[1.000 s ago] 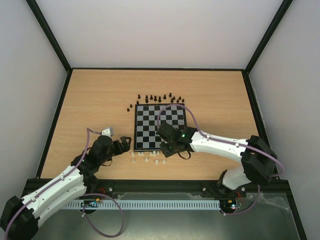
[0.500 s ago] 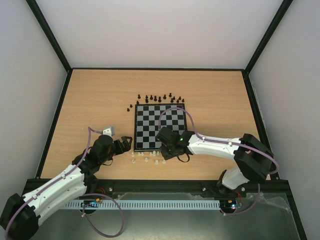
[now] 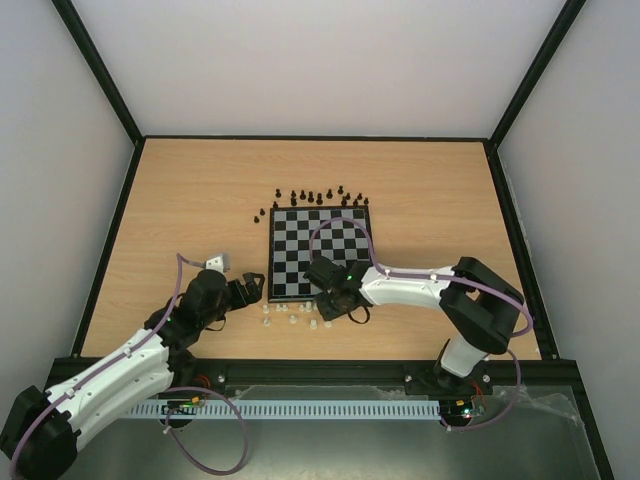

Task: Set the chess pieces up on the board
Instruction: Pick up the chess piece at the center of the board.

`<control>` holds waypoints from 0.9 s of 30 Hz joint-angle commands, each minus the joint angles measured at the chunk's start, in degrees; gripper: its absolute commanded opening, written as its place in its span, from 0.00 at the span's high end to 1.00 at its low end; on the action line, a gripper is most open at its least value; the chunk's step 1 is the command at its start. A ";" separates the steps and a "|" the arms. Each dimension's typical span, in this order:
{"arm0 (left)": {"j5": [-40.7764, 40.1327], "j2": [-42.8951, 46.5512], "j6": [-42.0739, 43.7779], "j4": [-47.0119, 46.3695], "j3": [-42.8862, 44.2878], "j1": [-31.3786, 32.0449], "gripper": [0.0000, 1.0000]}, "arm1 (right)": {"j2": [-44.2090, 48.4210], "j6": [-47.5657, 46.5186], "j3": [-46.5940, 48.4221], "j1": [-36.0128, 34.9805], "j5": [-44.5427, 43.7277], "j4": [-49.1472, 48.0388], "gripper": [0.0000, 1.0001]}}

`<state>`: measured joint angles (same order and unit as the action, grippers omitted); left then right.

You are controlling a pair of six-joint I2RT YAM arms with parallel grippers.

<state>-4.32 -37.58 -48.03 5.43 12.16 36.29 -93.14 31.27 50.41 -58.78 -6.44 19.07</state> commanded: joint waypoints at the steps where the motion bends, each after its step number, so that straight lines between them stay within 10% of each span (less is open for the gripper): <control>1: -0.06 0.16 0.35 -0.77 0.89 -0.35 0.00 | -1.82 -1.22 2.20 0.75 -1.12 0.62 0.68; 27: -0.81 -0.20 0.39 -0.40 1.30 -0.30 0.01 | 0.74 -4.05 4.93 2.41 -0.21 3.95 0.69</control>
<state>-4.40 -37.80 -48.01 5.43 12.16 36.29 -96.12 27.62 54.87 -56.62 -6.42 19.44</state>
